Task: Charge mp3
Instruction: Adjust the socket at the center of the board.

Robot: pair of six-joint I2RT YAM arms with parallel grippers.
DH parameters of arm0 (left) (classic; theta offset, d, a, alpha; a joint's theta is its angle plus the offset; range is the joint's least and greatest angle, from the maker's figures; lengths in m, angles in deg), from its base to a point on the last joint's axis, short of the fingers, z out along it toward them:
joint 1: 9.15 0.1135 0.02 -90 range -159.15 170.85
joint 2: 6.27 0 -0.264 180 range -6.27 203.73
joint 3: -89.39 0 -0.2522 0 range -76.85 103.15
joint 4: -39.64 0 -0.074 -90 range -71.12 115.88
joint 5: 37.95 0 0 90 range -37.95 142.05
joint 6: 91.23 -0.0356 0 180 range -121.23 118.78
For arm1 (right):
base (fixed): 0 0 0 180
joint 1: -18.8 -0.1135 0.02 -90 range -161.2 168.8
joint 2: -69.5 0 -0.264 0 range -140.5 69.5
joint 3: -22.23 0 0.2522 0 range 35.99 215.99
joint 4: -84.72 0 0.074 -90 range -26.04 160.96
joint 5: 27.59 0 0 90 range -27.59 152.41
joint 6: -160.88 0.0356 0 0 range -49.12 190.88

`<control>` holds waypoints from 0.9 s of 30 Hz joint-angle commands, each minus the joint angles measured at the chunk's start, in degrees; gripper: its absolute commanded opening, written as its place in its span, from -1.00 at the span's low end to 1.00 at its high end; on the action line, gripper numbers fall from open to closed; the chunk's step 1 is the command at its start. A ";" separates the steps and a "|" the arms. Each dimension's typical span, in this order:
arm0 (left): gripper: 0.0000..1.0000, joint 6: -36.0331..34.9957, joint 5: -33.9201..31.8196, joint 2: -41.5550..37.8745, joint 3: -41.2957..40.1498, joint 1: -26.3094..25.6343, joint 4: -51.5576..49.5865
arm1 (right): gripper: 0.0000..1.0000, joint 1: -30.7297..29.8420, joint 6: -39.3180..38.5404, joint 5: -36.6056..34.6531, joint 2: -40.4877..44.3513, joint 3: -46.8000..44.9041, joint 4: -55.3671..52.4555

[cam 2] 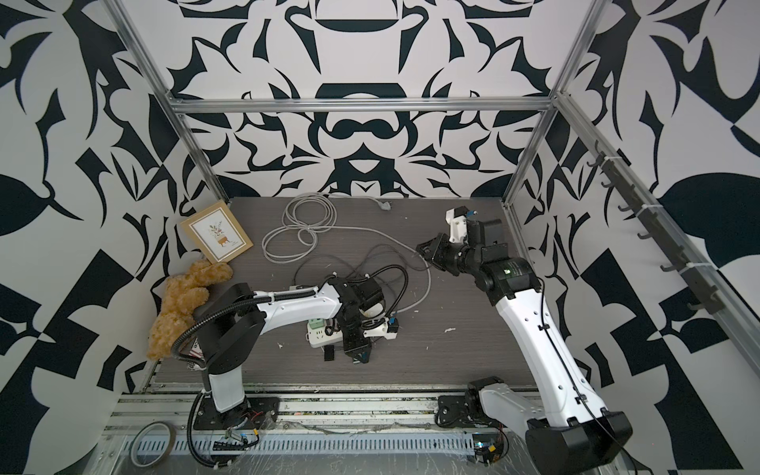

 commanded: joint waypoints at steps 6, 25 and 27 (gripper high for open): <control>-1.00 -3.69 -12.89 1.70 -1.66 7.24 5.05 | -1.00 0.31 0.88 0.44 0.85 1.30 1.80; -0.94 -16.42 -9.57 -0.71 2.14 5.73 1.30 | -1.00 2.17 -0.16 1.96 2.77 0.10 -0.09; -0.93 -16.72 -9.43 0.22 2.37 3.45 0.85 | -1.00 2.61 -0.21 2.35 3.11 0.02 -0.09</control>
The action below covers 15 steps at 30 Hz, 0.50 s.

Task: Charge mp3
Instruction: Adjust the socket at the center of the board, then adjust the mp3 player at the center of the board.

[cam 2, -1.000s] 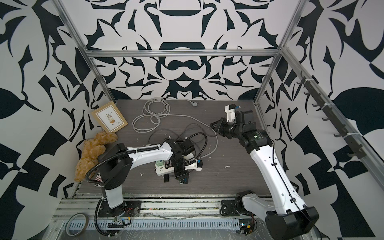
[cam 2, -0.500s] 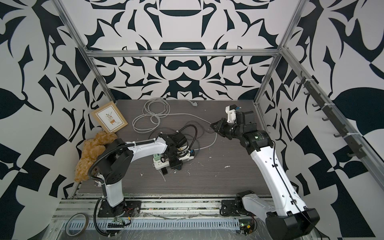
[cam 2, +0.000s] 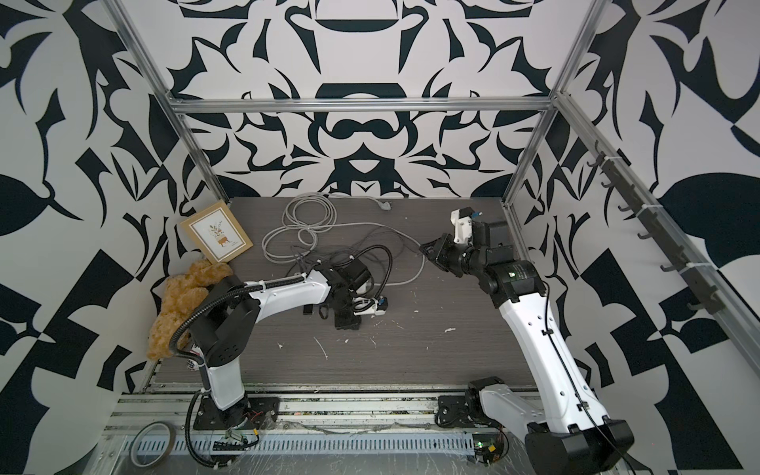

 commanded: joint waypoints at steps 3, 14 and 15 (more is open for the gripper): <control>-0.91 -3.13 1.82 2.39 1.79 -3.14 -4.04 | -1.00 0.99 -1.40 1.61 1.93 0.18 0.37; 0.54 3.70 -4.37 -7.42 0.28 -4.88 -1.96 | -1.00 1.89 -1.58 2.40 3.24 0.18 -0.40; 0.58 6.73 -5.81 -9.44 0.45 -5.46 -2.27 | -1.00 2.01 -1.73 2.41 3.29 0.31 -0.55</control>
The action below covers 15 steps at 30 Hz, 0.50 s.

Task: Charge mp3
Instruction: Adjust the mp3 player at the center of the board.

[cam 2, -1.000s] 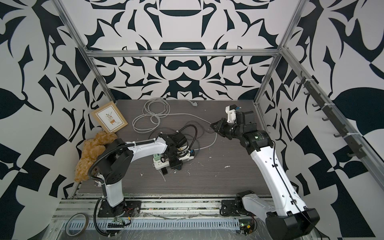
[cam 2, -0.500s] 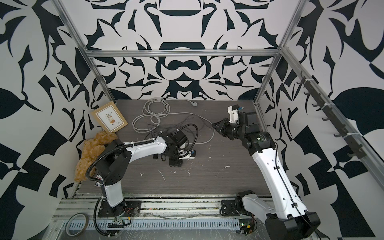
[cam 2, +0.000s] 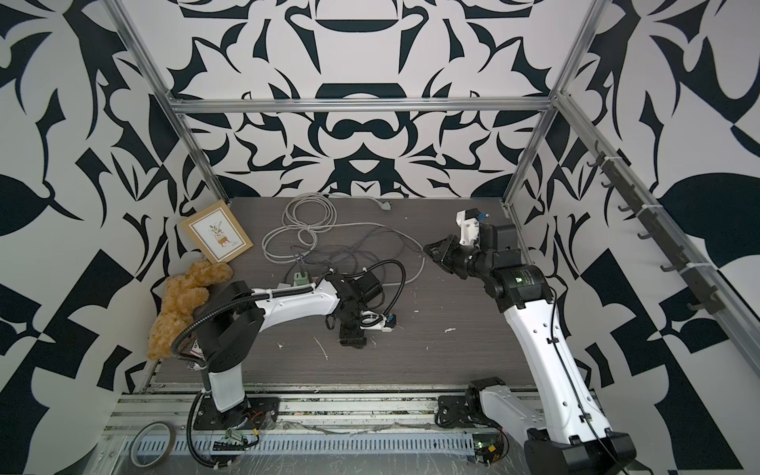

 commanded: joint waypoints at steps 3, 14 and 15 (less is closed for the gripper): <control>0.58 21.46 -6.76 -13.18 0.34 -1.87 -2.70 | -1.00 0.59 -1.69 0.94 1.50 0.64 0.54; -0.99 111.56 3.30 -37.08 -21.06 -2.75 0.90 | -1.00 0.89 0.69 2.31 0.73 -0.38 3.33; -1.00 113.67 3.75 -36.51 -22.45 -3.47 1.46 | -1.00 0.91 1.11 2.69 0.74 -0.70 4.19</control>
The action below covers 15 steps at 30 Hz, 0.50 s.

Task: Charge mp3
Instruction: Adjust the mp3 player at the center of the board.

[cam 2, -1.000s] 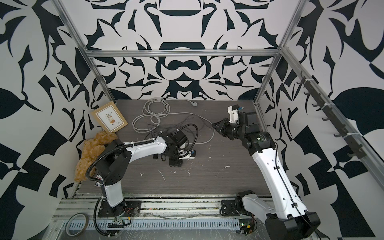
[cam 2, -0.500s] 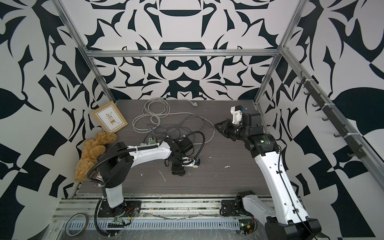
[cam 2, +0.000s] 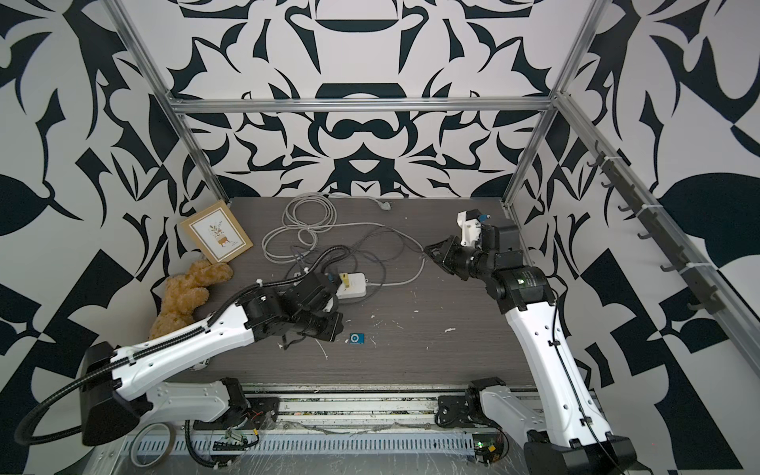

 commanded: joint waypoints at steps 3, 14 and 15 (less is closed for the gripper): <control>-1.00 28.51 4.12 6.92 -2.86 -3.35 -0.84 | -1.00 0.25 1.84 3.82 -0.52 -1.52 6.23; -1.00 26.30 2.89 23.36 0.65 -2.06 4.33 | -1.00 0.25 2.39 7.36 0.11 -2.83 7.51; -1.00 25.75 3.01 24.07 0.84 -1.48 5.01 | -1.00 0.29 2.40 7.31 0.52 -3.29 7.50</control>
